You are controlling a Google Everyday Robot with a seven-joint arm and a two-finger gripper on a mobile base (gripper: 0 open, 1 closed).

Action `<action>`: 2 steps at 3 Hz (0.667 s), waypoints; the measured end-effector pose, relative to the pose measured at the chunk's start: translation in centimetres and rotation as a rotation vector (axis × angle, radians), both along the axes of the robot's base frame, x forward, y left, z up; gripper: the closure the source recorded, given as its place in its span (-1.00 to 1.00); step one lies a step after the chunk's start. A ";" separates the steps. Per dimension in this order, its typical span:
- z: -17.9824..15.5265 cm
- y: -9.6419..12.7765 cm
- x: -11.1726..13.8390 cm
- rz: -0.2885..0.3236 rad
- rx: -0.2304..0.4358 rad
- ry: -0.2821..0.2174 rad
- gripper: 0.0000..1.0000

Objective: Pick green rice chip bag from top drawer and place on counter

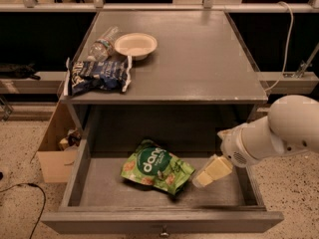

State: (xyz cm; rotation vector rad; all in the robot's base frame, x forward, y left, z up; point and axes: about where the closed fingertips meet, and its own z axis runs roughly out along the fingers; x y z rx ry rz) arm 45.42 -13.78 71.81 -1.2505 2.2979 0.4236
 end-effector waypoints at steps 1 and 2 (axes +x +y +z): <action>-1.6 0.4 0.2 -0.014 -0.004 0.000 -1.00; -4.8 3.3 0.0 0.028 0.010 0.018 -1.00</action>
Offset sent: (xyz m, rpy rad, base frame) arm 0.0068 0.0254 -0.0514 0.0002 0.0162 0.0168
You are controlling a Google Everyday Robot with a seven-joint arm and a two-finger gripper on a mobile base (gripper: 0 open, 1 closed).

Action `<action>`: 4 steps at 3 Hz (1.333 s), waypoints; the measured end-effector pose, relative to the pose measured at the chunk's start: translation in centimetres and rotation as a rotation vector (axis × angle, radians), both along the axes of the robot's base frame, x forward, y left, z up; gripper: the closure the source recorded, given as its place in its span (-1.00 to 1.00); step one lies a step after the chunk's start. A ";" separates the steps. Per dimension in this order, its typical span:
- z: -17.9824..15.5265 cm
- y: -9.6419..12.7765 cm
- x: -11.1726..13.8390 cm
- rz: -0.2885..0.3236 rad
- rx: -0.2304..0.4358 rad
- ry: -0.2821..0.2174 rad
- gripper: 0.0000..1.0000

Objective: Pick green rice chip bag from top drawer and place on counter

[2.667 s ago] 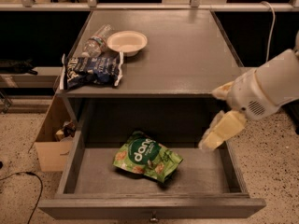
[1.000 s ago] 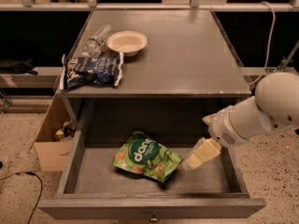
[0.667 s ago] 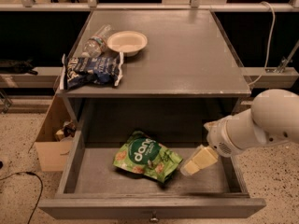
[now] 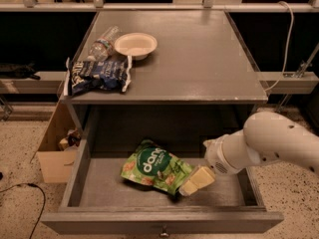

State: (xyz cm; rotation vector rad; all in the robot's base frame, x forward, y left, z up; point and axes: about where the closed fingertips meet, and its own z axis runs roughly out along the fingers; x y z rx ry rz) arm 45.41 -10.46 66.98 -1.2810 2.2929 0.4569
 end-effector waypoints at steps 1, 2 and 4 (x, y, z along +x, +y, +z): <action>0.0 0.0 0.0 0.000 0.000 0.000 -1.00; 0.2 -0.5 -0.1 -0.014 -0.013 -0.013 -1.00; -1.5 1.6 0.8 0.006 -0.045 -0.031 -1.00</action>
Offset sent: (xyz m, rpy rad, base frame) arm -0.0004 -0.0152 0.0035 -0.0284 -0.0283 -0.0407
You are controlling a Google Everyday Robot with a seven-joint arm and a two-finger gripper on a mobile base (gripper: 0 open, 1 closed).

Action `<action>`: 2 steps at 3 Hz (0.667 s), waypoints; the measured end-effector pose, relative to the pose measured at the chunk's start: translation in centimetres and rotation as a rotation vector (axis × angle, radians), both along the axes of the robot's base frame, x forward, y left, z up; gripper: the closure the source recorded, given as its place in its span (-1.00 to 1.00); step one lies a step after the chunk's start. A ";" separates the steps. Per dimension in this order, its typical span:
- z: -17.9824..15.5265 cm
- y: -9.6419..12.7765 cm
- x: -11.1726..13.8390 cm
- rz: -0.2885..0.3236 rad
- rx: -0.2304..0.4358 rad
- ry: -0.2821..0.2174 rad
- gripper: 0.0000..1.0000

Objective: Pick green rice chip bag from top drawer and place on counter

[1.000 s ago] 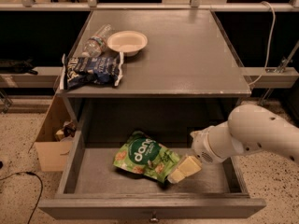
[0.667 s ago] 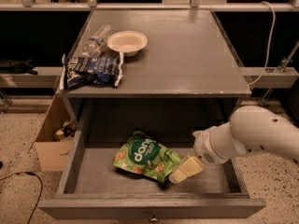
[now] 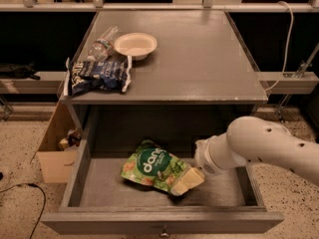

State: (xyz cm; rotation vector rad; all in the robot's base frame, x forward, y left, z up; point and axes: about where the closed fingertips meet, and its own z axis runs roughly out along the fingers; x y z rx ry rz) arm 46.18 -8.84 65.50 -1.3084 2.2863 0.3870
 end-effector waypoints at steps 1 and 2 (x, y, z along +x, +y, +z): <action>-0.9 1.9 0.7 0.020 -0.008 -0.001 -1.00; -1.7 3.7 1.2 0.041 -0.013 0.003 -1.00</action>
Offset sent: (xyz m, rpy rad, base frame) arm 0.0190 0.0630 -0.0322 -0.0168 0.0130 0.0661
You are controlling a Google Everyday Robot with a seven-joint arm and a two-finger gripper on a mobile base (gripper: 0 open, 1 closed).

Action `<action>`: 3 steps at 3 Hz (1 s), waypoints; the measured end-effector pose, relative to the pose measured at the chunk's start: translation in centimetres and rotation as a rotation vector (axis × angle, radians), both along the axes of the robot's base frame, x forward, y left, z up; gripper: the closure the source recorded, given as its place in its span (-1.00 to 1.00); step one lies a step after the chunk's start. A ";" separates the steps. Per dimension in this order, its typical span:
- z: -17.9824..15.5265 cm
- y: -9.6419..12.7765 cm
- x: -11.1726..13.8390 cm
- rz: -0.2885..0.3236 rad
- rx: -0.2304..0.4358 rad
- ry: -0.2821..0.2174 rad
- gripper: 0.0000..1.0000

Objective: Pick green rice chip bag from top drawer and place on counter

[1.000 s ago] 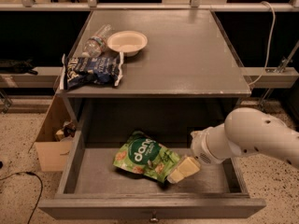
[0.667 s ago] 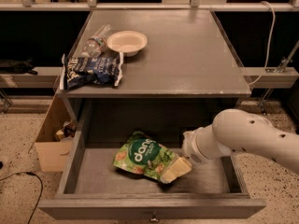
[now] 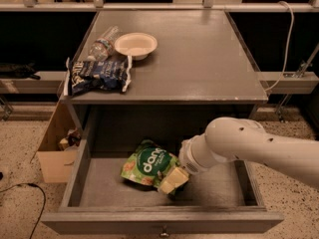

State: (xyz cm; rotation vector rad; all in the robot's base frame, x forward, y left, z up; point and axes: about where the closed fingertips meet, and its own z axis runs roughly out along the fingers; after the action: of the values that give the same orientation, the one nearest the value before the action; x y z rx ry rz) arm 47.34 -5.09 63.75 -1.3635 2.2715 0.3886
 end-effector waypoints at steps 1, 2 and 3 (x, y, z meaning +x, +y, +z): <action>-1.2 1.4 0.0 0.022 -0.001 0.019 -1.00; -1.3 1.5 0.0 0.024 -0.001 0.021 -0.65; -1.3 1.5 0.0 0.024 -0.001 0.021 -0.18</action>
Offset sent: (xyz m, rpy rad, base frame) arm 0.0001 0.0131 -0.0112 -0.0012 0.0177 0.0201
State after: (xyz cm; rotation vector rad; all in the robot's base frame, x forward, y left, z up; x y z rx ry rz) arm 47.34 -3.56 62.47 -1.3943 2.2745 0.4110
